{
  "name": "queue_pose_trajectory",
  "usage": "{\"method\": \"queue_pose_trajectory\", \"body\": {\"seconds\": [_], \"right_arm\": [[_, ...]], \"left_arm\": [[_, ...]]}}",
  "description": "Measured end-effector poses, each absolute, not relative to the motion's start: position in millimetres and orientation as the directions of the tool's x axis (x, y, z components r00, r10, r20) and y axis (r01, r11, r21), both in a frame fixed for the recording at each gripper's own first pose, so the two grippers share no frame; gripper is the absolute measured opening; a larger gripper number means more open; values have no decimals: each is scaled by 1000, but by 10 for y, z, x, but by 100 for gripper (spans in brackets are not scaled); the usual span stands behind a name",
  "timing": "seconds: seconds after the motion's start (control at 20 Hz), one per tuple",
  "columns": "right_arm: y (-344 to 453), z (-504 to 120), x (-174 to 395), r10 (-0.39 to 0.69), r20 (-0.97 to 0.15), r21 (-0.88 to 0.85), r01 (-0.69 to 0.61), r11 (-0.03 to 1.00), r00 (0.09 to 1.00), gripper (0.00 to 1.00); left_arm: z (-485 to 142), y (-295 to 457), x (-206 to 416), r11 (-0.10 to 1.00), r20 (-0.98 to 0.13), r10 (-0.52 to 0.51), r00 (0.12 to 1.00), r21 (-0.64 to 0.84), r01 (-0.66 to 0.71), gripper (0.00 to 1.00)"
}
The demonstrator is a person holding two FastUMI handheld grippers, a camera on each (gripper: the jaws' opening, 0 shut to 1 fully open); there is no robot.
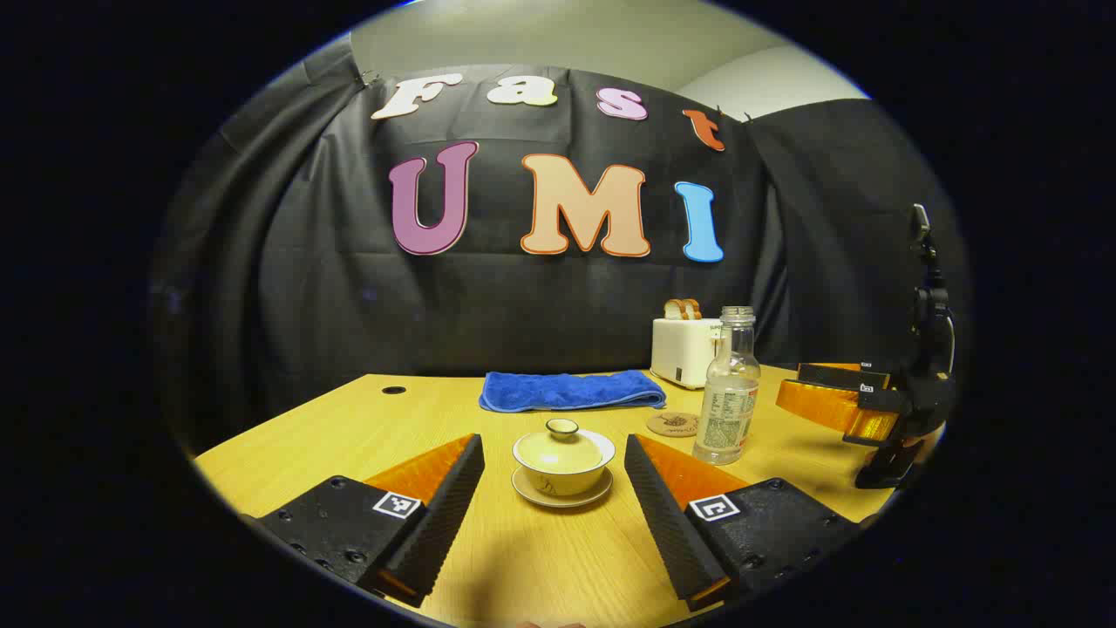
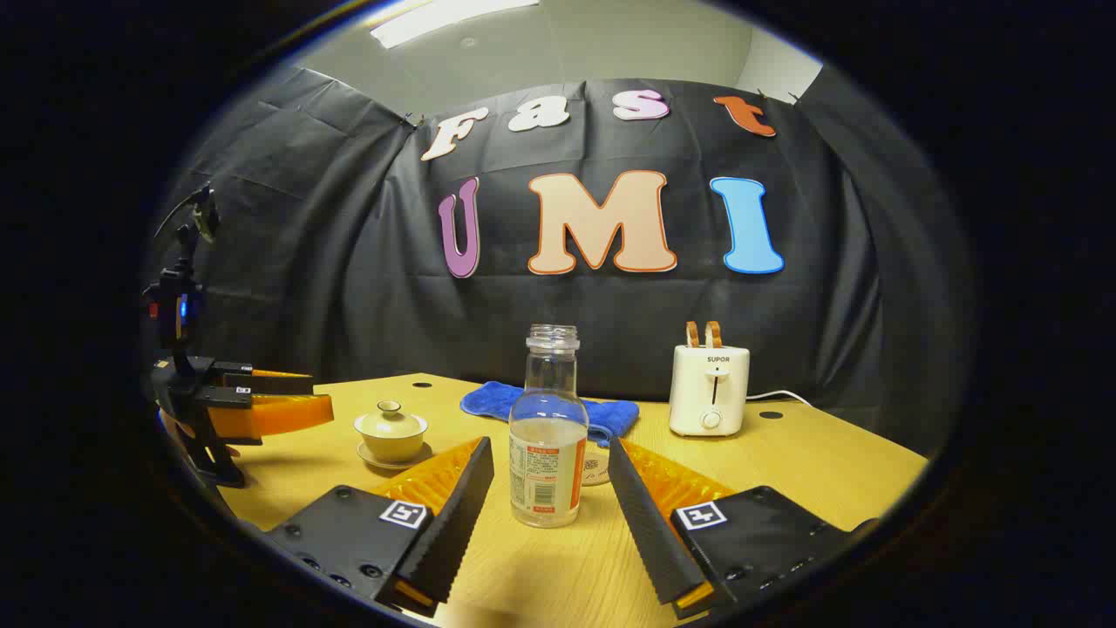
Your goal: Open the teacup lid with one hand, grasp the water bottle and pour water into the teacup with the other hand; after pouring, place the water bottle on the coaster and then close the teacup lid.
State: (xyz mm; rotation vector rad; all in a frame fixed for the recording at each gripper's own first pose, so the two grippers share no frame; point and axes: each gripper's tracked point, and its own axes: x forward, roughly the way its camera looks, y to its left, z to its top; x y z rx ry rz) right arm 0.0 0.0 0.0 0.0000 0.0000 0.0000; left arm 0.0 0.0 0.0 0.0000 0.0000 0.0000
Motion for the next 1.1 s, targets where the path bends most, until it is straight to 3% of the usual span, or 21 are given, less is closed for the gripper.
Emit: {"method": "queue_pose_trajectory", "body": {"seconds": [0.05, 0.1, 0.15, 0.25, 0.3, 0.5, 0.55, 0.65, 0.7, 0.75, 0.9, 1.1], "right_arm": [[-13, -21, 3, -6, -4, 2, 6, 1000, 1000, 83], [-14, -40, 14, -7, -12, 9, 7, 1000, 1000, 91], [-14, -71, 28, -7, -20, 23, 7, 1000, 1000, 87], [17, -100, 38, 5, -33, 65, -3, 998, 999, 92], [-18, -85, 37, -8, -28, 53, 10, 999, 1000, 87], [-25, -82, 54, -7, -31, 57, 9, 998, 1000, 92], [-28, -85, 56, -12, -30, 56, 14, 998, 999, 87], [-76, -95, 54, -33, -31, 55, 35, 998, 999, 92], [-90, -93, 57, -42, -31, 55, 43, 998, 999, 83], [-81, -92, 58, -43, -30, 55, 45, 997, 999, 83], [-82, -90, 74, -44, -31, 55, 45, 997, 999, 92], [-81, -104, 60, -44, -32, 56, 46, 997, 999, 92]], "left_arm": [[-32, -7, -5, 1000, -10, -3, 1000, -1, 3, 95], [-59, -9, -6, 1000, -16, -1, 1000, -4, 1, 95], [-66, -5, -5, 1000, -16, 1, 1000, 0, -1, 95], [-65, -35, -12, 1000, -7, -1, 1000, 3, 1, 96], [-61, -42, -17, 1000, -5, -1, 1000, 8, 1, 96], [-52, -73, -16, 999, 13, -6, 1000, 38, 6, 95], [-60, -79, -10, 999, 14, -8, 1000, 40, 8, 95], [-62, -75, 5, 999, 16, -7, 1000, 36, 6, 95], [-66, -72, 15, 999, 14, -4, 1000, 33, 4, 95], [-81, -69, 21, 1000, 15, -3, 1000, 30, 3, 95], [-89, -84, 26, 999, 10, -17, 1000, 27, 17, 95], [-86, -55, 17, 1000, 13, 8, 1000, 18, -8, 97]]}}
